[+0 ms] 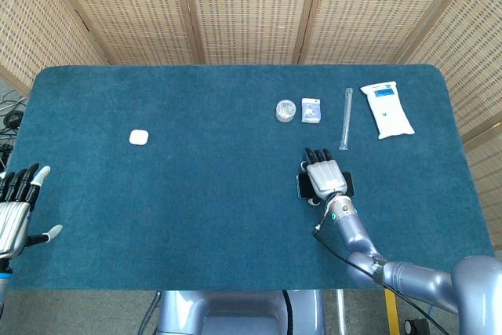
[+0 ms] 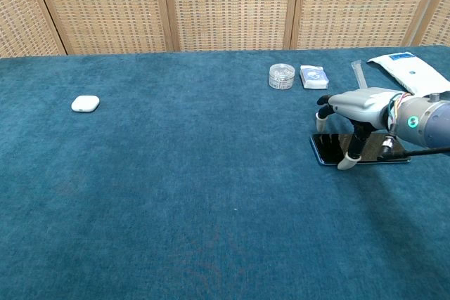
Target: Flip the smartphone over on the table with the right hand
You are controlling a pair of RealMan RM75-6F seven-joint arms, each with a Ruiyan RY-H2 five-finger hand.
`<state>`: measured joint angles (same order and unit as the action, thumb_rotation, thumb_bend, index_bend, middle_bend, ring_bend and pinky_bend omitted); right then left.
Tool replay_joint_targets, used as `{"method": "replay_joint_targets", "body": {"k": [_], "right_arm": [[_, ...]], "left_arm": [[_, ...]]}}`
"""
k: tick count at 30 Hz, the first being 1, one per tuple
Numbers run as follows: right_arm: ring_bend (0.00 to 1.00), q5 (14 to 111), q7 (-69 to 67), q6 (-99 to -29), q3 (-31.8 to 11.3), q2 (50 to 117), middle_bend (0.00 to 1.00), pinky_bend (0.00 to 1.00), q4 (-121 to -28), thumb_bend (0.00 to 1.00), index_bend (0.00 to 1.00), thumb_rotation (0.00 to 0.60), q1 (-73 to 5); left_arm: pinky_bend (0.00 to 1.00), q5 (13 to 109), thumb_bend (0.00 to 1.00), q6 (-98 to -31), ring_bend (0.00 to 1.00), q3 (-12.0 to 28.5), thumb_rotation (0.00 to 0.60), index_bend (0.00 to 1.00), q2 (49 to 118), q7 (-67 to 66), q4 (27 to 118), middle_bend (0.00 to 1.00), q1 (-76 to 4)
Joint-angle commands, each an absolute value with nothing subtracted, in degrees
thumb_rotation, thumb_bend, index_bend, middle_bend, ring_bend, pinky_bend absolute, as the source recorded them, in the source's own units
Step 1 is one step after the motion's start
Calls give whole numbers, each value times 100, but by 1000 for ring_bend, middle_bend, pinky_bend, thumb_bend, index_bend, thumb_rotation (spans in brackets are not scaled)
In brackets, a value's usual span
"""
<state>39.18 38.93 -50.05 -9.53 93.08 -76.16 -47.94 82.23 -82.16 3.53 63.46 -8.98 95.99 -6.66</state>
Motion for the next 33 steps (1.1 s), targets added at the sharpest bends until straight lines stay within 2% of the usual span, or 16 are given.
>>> {"method": "replay_joint_targets", "body": {"k": [1,6,11,14,20,33], "right_arm": [[0,3863,3915,-4981,-933,9330,0,0,-7562,131,293,600,-4825],[0,3639,4029,-4886,-870,9339,0,0,-7474,196,351,600,-4902],[0,3609,3965,-4845,-855,9341,0,0,-7439,345,499,600,-4934],[0,3761,3810,-4865,-870,9333,0,0,-7476,385,558,600,-4914],[0,4125,3505,-4895,-849,9338,0,0,-7495,403,591,600,-4857],[0,4667,3001,-5027,-887,9342,0,0,-7492,414,596,600,-4739]], "left_arm": [[0,8216,0,-8209,0,352,600,0,6346,-886,9591,0,-670],[0,8199,0,-8190,0,350,600,0,6345,-886,9587,0,-683],[0,8183,0,-8173,0,350,600,0,6354,-893,9580,0,-697],[0,8179,0,-8164,0,348,600,0,6358,-905,9584,0,-705],[0,8184,0,-8173,0,343,600,0,6355,-903,9597,0,-707],[0,8192,0,-8178,0,333,600,0,6329,-853,9598,0,-710]]}}
